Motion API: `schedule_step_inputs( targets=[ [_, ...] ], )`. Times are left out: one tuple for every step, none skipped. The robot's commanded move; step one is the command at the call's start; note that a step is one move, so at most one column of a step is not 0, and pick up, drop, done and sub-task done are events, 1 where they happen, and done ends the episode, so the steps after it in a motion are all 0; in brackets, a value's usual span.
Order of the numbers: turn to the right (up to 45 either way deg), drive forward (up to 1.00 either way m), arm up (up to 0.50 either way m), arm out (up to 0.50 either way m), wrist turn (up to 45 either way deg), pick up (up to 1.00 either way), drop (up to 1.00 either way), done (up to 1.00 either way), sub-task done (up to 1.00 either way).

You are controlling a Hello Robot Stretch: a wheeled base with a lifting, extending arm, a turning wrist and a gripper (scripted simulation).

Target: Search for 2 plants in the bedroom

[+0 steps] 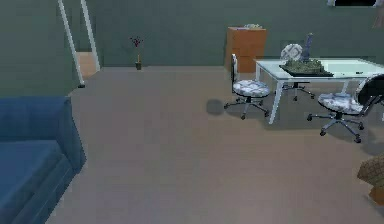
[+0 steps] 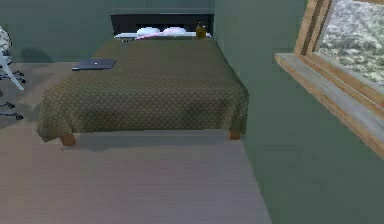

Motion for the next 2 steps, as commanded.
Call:
schedule_step_inputs(
  targets=[
    [0.0,0.05,0.00,0.00,0.0,0.00,0.00,0.00,0.00],
    [0.0,1.00,0.00,0.00,0.0,0.00,0.00,0.00,0.00]
  ],
)
